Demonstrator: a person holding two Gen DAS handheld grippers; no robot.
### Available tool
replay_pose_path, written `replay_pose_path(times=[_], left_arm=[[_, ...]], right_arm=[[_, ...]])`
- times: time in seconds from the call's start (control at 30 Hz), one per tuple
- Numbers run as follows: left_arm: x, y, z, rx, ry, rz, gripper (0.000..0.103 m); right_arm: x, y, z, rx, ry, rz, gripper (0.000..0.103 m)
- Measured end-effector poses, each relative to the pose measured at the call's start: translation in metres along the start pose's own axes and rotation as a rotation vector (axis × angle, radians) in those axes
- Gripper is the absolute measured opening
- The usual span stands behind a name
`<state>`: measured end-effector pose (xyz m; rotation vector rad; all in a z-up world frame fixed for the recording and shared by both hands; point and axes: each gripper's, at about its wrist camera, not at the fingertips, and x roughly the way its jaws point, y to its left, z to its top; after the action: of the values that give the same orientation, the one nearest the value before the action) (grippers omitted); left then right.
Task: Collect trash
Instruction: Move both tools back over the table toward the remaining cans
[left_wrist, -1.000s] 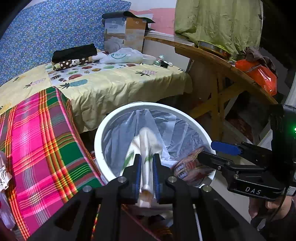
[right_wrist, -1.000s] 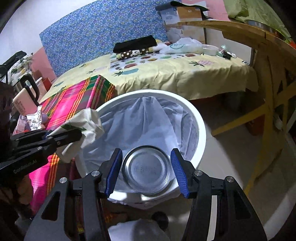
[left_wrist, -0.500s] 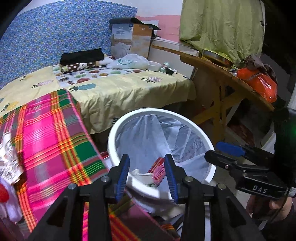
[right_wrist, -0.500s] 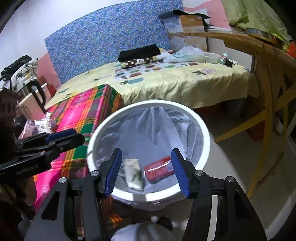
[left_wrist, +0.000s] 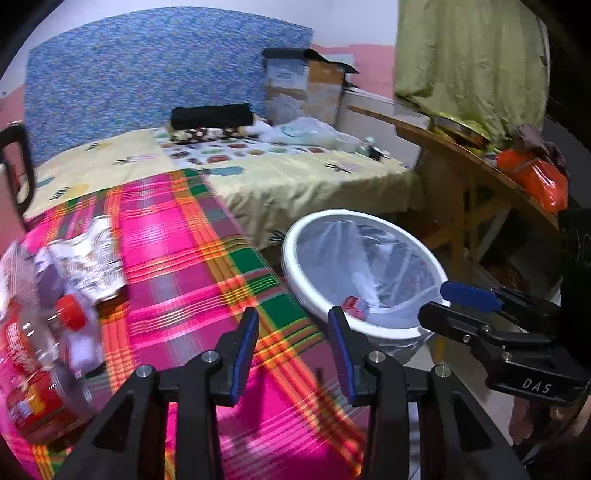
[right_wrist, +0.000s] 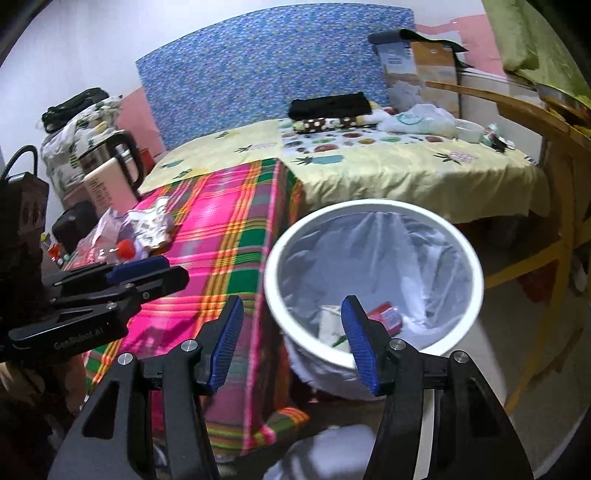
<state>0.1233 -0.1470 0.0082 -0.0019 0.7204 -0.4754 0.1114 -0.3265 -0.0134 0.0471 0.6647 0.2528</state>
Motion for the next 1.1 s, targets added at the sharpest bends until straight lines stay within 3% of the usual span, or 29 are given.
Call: replay_pose_path(times=[0.9,1.1], left_arm=[[-0.075,0.101,-0.046,-0.159,-0.069,0.263,0.041],[-0.086,0.129,-0.046,-0.200,-0.088,0.317,0.050]], right_arm=[[0.029,0.084,0.004,-0.133,0.064,0.172,0.057],[0.035,0.097,0.009,-0.157,0.071,0.194,0.057]])
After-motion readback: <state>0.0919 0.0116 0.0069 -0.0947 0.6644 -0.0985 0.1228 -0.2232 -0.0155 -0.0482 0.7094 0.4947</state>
